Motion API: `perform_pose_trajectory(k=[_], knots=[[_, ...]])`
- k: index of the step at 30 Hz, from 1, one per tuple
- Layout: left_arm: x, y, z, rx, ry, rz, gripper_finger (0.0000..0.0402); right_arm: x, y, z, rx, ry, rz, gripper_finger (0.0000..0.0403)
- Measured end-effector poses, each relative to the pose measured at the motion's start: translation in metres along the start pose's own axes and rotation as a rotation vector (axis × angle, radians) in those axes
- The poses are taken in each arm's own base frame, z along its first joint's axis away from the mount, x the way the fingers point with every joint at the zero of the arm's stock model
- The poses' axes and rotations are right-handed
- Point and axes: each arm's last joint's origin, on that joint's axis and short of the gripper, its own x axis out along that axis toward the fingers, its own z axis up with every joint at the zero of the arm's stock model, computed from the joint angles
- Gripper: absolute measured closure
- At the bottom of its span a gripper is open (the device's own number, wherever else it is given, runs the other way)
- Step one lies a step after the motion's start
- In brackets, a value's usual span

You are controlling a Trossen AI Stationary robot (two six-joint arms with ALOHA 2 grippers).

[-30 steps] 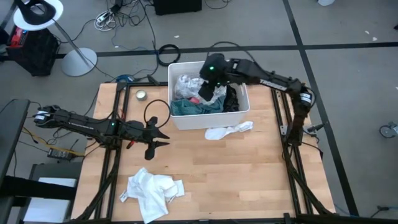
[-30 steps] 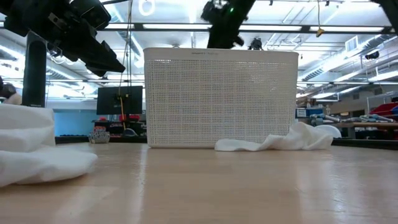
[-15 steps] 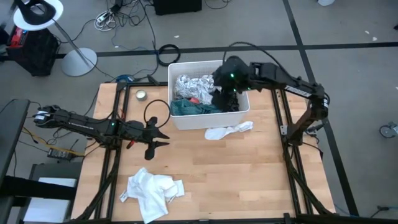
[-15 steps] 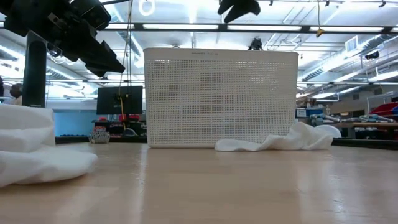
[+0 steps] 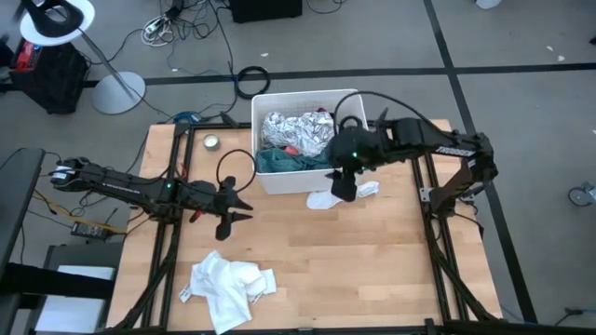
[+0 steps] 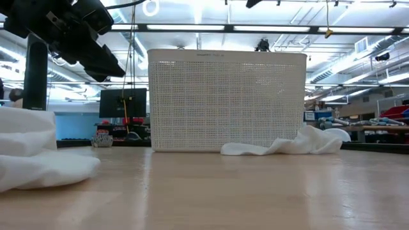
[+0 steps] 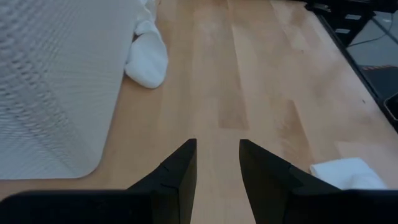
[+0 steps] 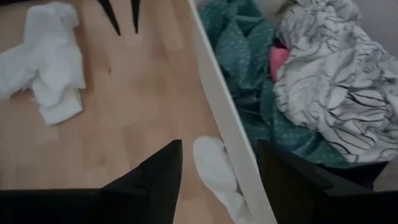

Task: Sort clothes
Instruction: Put the white pants into the white laundry organizer

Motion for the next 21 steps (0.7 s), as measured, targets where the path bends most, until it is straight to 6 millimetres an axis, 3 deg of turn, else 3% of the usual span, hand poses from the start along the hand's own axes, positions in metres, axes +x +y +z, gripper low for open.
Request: perform_pose_trajectory(k=[12, 16, 21], knots=[[-0.001, -0.002, 0.011, -0.007, -0.121, -0.013, 0.0275, -0.004, 0.038, -0.012, -0.056, -0.001, 0.035, 0.0209], [-0.001, -0.002, 0.015, -0.016, -0.157, -0.009, 0.0275, 0.011, 0.058, -0.028, -0.099, 0.039, -0.002, 0.0209], [-0.001, -0.003, 0.015, -0.071, -0.158, -0.025, 0.0275, 0.048, 0.083, -0.053, -0.140, 0.040, 0.026, 0.0212]])
